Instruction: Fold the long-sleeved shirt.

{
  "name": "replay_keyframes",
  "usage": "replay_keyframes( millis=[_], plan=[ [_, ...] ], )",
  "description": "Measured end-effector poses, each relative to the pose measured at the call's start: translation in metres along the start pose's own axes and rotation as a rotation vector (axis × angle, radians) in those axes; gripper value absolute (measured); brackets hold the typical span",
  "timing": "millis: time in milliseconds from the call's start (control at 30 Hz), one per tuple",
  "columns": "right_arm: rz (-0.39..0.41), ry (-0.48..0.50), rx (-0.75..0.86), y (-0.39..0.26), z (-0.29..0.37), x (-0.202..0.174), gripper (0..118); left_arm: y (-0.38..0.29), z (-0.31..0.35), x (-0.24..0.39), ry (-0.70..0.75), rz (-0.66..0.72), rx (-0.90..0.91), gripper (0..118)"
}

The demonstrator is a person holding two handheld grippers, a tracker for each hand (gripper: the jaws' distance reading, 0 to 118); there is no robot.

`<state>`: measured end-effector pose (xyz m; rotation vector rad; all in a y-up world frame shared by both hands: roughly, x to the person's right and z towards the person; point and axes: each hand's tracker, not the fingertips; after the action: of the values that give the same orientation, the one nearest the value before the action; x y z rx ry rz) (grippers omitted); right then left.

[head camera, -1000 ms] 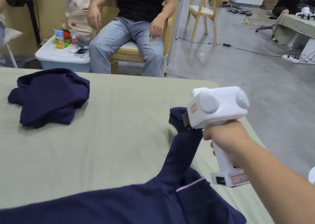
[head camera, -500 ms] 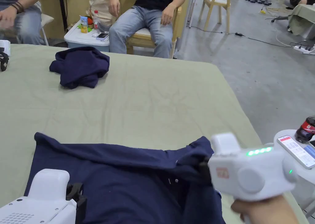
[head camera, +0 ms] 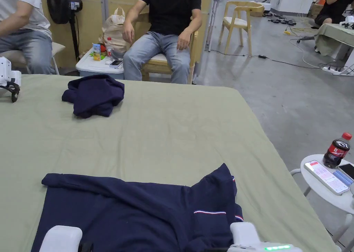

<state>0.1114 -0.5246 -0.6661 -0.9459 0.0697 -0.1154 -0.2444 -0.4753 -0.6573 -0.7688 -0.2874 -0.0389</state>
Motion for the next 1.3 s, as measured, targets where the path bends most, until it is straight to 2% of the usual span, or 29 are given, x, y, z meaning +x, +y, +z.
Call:
replay_keyframes(
  millis=[67, 133, 167, 200, 233, 267, 300, 367, 400, 433, 467, 500, 567, 867, 1033, 1133, 1167, 1200, 1267, 1300],
  plan=[
    [0.011, 0.034, 0.095, 0.009, 0.035, -0.001, 115, 0.003, 0.015, -0.001, -0.002, 0.002, 0.015, 0],
    [0.023, 0.015, 0.099, 0.015, 0.072, -0.007, 114, 0.002, 0.023, -0.001, 0.003, -0.006, 0.022, 0],
    [0.025, 0.02, 0.11, 0.014, 0.083, -0.01, 108, -0.001, 0.025, -0.001, 0.003, -0.006, 0.023, 0],
    [0.032, 0.029, 0.147, 0.011, 0.095, -0.014, 95, -0.004, 0.027, 0.0, 0.001, -0.004, 0.025, 0],
    [0.047, 0.03, 0.194, 0.004, 0.103, -0.018, 69, -0.009, 0.029, 0.001, -0.011, 0.002, 0.026, 0],
    [0.06, 0.017, 0.234, -0.002, 0.108, -0.022, 19, -0.013, 0.03, 0.003, -0.017, 0.003, 0.03, 0],
    [0.08, -0.016, 0.266, -0.009, 0.111, -0.028, 1, -0.017, 0.031, 0.004, -0.024, 0.003, 0.037, 0],
    [0.108, -0.133, 0.302, -0.024, 0.111, -0.041, 0, -0.025, 0.03, 0.006, -0.034, 0.007, 0.03, 0],
    [0.11, -0.094, 0.287, -0.029, 0.107, -0.042, 0, -0.028, 0.029, 0.007, -0.043, 0.014, 0.015, 0],
    [0.075, -0.041, 0.23, -0.032, 0.101, -0.04, 0, -0.03, 0.028, 0.008, -0.043, 0.017, 0.009, 0],
    [0.046, -0.032, 0.207, -0.035, 0.096, -0.041, 0, -0.029, 0.029, 0.012, -0.04, 0.019, 0.002, 0],
    [0.032, -0.042, 0.201, -0.034, 0.091, -0.04, 0, -0.029, 0.029, 0.014, -0.037, 0.018, -0.004, 0],
    [0.055, -0.06, 0.197, -0.037, 0.086, -0.044, 0, -0.029, 0.029, 0.015, -0.046, 0.015, -0.012, 0],
    [0.046, -0.042, 0.13, -0.031, 0.068, -0.039, 0, -0.027, 0.014, 0.015, -0.045, 0.015, -0.037, 0],
    [0.054, -0.014, 0.078, 0.002, 0.04, -0.024, 0, -0.013, -0.005, 0.006, -0.045, 0.015, -0.054, 0],
    [0.062, 0.02, 0.039, 0.056, 0.011, -0.004, 1, 0.003, -0.02, 0.0, -0.044, 0.011, -0.056, 0],
    [0.06, 0.018, 0.038, 0.076, 0.002, 0.003, 11, 0.008, -0.025, -0.002, -0.044, 0.012, -0.056, 0],
    [0.043, 0.014, 0.037, 0.098, -0.009, 0.012, 33, 0.012, -0.03, -0.004, -0.046, 0.012, -0.054, 0],
    [0.055, -0.026, 0.0, 0.144, -0.037, 0.027, 97, 0.02, -0.039, -0.006, -0.043, 0.012, -0.056, 0],
    [0.066, -0.054, -0.034, 0.164, -0.049, 0.034, 100, 0.023, -0.044, -0.007, -0.041, 0.014, -0.058, 0]
  ],
)
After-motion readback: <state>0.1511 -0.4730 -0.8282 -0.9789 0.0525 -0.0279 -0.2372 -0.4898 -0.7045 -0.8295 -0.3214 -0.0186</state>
